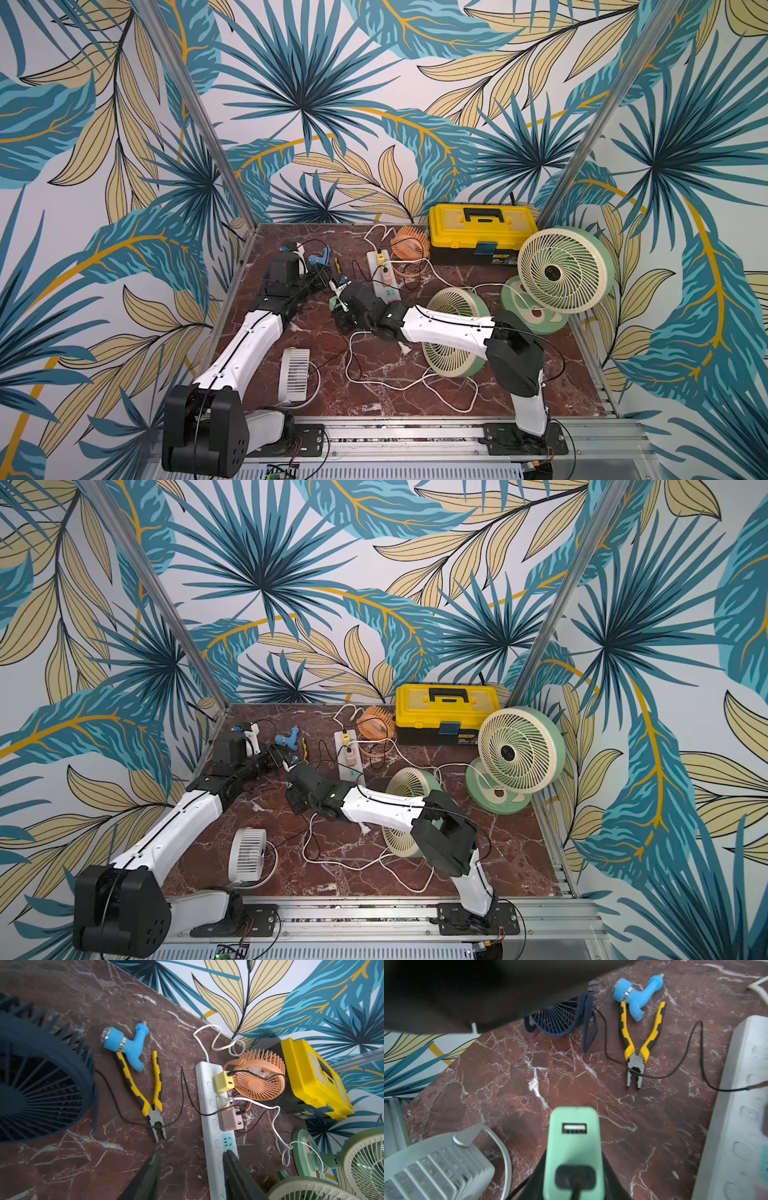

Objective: Unplug the desk fan from the power strip
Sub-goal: Place the plug at the center of the board.

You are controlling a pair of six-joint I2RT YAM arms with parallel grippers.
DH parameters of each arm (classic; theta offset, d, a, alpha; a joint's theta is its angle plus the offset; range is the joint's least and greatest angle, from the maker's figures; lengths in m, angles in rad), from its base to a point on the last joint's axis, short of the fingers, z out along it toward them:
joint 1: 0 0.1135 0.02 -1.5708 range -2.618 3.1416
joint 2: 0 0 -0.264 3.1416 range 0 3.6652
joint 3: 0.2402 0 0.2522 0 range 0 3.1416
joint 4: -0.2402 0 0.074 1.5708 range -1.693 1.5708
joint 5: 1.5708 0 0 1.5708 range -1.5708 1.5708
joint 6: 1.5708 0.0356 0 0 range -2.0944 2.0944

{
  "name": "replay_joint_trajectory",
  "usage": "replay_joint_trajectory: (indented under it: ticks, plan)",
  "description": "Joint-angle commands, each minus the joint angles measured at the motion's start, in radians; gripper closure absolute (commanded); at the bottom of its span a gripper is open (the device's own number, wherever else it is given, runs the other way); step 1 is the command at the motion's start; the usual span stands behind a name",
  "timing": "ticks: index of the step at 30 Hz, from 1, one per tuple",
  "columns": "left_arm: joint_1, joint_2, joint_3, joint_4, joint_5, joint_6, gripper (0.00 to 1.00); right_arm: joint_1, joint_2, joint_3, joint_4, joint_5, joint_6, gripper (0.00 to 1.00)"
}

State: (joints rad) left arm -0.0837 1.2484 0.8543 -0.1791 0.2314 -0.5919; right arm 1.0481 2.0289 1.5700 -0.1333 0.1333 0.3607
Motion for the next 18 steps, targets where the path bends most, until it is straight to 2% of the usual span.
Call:
replay_joint_trajectory:
  ticks: [1, 8, 12, 18]
  plan:
    - [-0.005, -0.032, -0.007, 0.013, 0.014, -0.007, 0.47, 0.064, 0.065, 0.054, -0.055, -0.115, -0.070, 0.92]
    - [0.043, -0.051, -0.024, -0.016, -0.089, 0.018, 0.47, 0.089, 0.155, 0.105, -0.075, -0.106, -0.043, 0.91]
    - [0.091, -0.054, -0.050, 0.006, -0.077, 0.006, 0.47, 0.089, 0.187, 0.115, -0.072, -0.126, -0.028, 0.90]
    - [0.102, -0.053, -0.064, 0.026, -0.068, -0.001, 0.47, 0.089, 0.233, 0.127, -0.075, -0.133, -0.018, 0.87]
